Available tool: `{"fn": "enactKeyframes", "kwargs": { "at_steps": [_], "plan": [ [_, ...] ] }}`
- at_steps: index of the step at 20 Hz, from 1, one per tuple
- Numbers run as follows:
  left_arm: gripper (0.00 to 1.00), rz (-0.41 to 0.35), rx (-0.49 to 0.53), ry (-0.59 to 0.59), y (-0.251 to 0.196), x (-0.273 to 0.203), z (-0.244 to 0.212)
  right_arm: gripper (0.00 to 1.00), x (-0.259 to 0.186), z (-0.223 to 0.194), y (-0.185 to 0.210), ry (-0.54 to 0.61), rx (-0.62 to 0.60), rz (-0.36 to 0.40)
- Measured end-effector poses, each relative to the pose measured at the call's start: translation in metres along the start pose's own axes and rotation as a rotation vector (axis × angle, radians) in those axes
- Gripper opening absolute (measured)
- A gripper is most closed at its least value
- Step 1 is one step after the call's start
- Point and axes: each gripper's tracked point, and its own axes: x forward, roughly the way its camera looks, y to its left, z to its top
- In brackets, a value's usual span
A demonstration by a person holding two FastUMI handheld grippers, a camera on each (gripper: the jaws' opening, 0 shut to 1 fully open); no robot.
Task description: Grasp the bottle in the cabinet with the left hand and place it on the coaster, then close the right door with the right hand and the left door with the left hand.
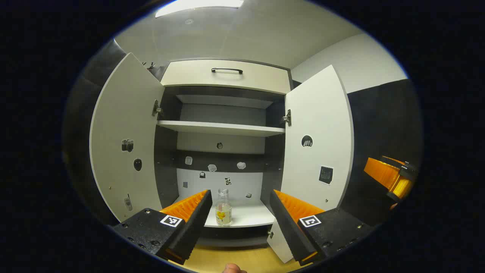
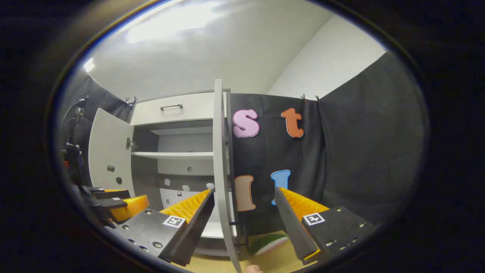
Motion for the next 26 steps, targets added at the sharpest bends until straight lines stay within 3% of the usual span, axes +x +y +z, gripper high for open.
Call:
{"fn": "enactKeyframes", "kwargs": {
  "at_steps": [11,12,18,26],
  "plan": [
    [0.96,0.003,0.036,-0.006,0.0,0.003,0.0,0.97,-0.004,-0.006,0.006,0.023,0.009,0.02],
    [0.96,-0.001,0.035,0.0,0.002,0.004,-0.001,0.94,-0.003,-0.007,0.007,0.027,0.012,0.017],
    [0.96,-0.033,0.021,0.03,0.008,0.011,-0.013,1.0,-0.001,-0.017,0.012,0.057,0.001,-0.003],
    [0.96,-0.064,0.025,0.016,0.005,0.022,-0.013,0.97,0.005,-0.023,0.009,0.071,-0.016,-0.035]
  ]
}}
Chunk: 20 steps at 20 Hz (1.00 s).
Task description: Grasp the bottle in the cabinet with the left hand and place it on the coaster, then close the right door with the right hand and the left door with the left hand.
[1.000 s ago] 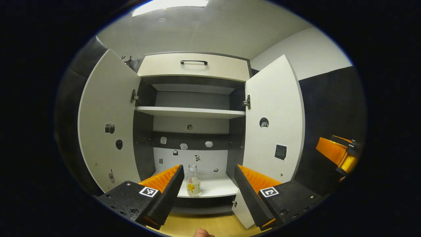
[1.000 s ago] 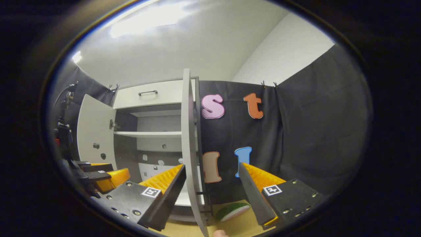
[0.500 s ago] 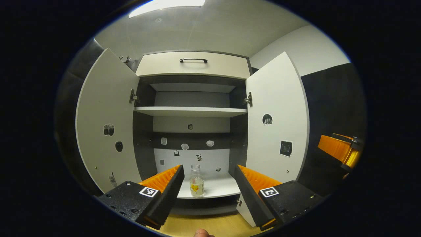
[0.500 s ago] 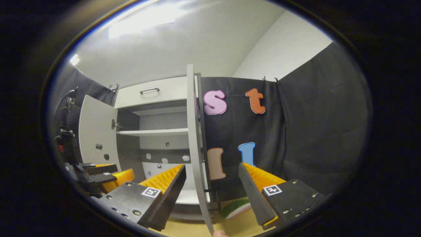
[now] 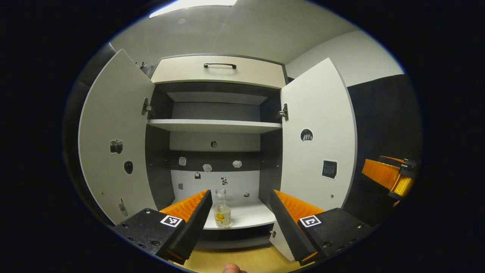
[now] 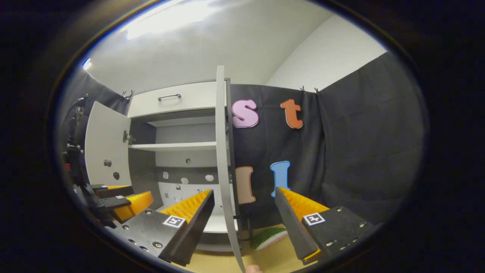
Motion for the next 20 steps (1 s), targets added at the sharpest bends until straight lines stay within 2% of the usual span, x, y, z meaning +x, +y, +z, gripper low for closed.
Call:
{"fn": "enactKeyframes", "kwargs": {
  "at_steps": [3,6,8,9,11,12,13,14,20],
  "plan": [
    [0.96,-0.003,-0.005,0.005,0.001,0.006,-0.003,1.0,0.002,0.0,-0.003,-0.003,-0.006,-0.009],
    [0.96,0.008,-0.003,0.012,0.008,0.013,-0.009,0.97,0.004,0.001,-0.002,-0.006,-0.005,-0.012],
    [0.96,0.019,-0.003,0.022,0.014,0.02,-0.014,1.0,0.005,0.001,-0.002,-0.005,-0.008,-0.015],
    [0.96,0.023,-0.003,0.024,0.018,0.024,-0.017,0.97,0.006,0.002,-0.002,-0.007,-0.011,-0.017],
    [0.96,0.037,0.006,0.035,0.026,0.032,-0.023,0.97,0.007,0.001,-0.001,-0.005,-0.014,-0.018],
    [0.96,0.044,0.011,0.038,0.03,0.036,-0.025,1.0,0.007,0.0,-0.001,-0.006,-0.017,-0.019],
    [0.96,0.052,0.015,0.04,0.033,0.04,-0.028,0.97,0.008,0.0,0.0,-0.004,-0.02,-0.018],
    [0.96,0.06,0.019,0.043,0.038,0.045,-0.031,1.0,0.008,-0.001,0.0,-0.004,-0.023,-0.017],
    [0.96,0.086,0.02,0.098,0.056,0.076,-0.061,0.97,0.012,-0.001,0.008,-0.006,-0.039,-0.004]
  ]
}}
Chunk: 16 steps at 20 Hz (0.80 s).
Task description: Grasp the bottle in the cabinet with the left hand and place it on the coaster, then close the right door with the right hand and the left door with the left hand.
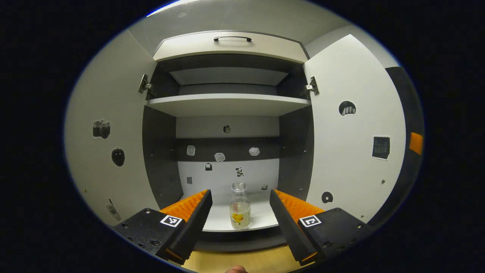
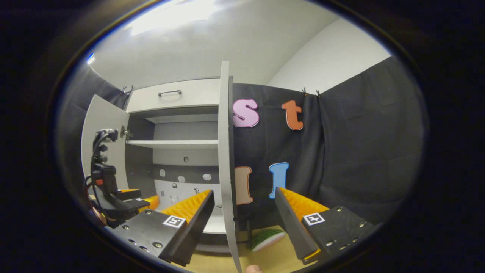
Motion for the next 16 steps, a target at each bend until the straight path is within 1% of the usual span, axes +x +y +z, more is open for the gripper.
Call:
{"fn": "enactKeyframes", "kwargs": {
  "at_steps": [5,6,8,9,10,13,16],
  "plan": [
    [0.96,-0.037,-0.022,0.05,-0.002,0.035,-0.027,0.97,0.006,-0.003,-0.003,0.007,-0.013,-0.014],
    [0.96,-0.037,-0.024,0.062,0.0,0.045,-0.032,1.0,0.007,-0.003,-0.003,0.008,-0.013,-0.018],
    [0.97,-0.043,-0.034,0.081,-0.002,0.064,-0.04,1.0,0.008,-0.001,-0.006,0.007,-0.012,-0.022],
    [0.97,-0.043,-0.039,0.09,-0.001,0.075,-0.045,1.0,0.007,-0.001,-0.007,0.007,-0.014,-0.028],
    [0.97,-0.04,-0.044,0.096,0.0,0.085,-0.049,0.97,0.007,0.001,-0.009,0.005,-0.015,-0.035],
    [0.96,-0.045,-0.059,0.107,0.0,0.114,-0.06,0.97,0.002,0.001,-0.019,0.002,-0.026,-0.064],
    [0.95,-0.028,-0.044,0.11,0.006,0.133,-0.065,0.97,-0.004,0.001,-0.029,0.003,-0.048,-0.096]
  ]
}}
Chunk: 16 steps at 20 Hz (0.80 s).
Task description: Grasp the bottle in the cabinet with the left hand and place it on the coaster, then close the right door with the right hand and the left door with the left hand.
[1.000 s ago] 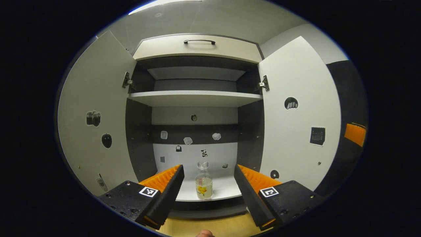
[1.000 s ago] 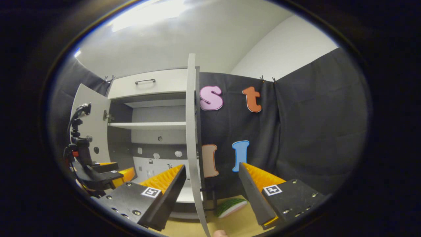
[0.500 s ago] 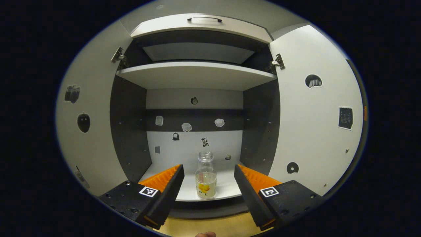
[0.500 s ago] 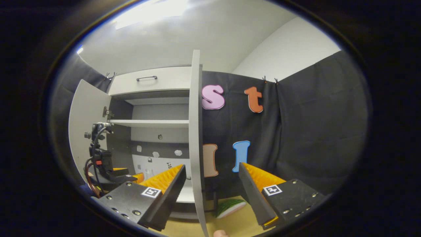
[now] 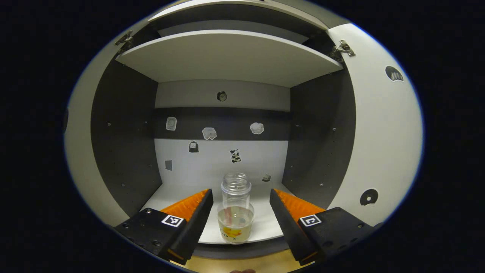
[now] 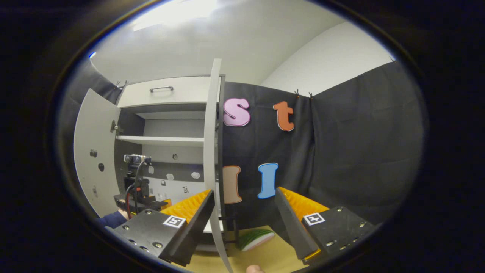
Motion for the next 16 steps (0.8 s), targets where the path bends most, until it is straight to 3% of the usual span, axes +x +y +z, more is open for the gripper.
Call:
{"fn": "enactKeyframes", "kwargs": {
  "at_steps": [2,3,6,7,11,16],
  "plan": [
    [0.9,0.016,0.005,-0.005,0.006,0.012,-0.001,0.97,-0.002,0.0,-0.004,0.002,-0.009,-0.017],
    [0.82,0.03,0.007,-0.002,0.01,0.017,-0.004,1.0,-0.003,-0.001,-0.006,0.005,-0.008,-0.024],
    [0.55,0.035,0.02,0.004,0.015,0.023,-0.007,0.97,-0.006,0.0,-0.011,0.012,-0.002,-0.04],
    [0.5,0.033,0.028,-0.001,0.017,0.022,-0.006,0.97,-0.006,-0.001,-0.014,0.011,-0.004,-0.047],
    [0.44,0.026,0.035,-0.007,0.022,0.016,-0.008,0.97,-0.01,0.004,-0.018,0.004,-0.001,-0.062],
    [0.44,-0.024,0.013,-0.019,0.014,-0.018,-0.007,0.97,-0.015,0.01,-0.028,-0.012,0.006,-0.073]
  ]
}}
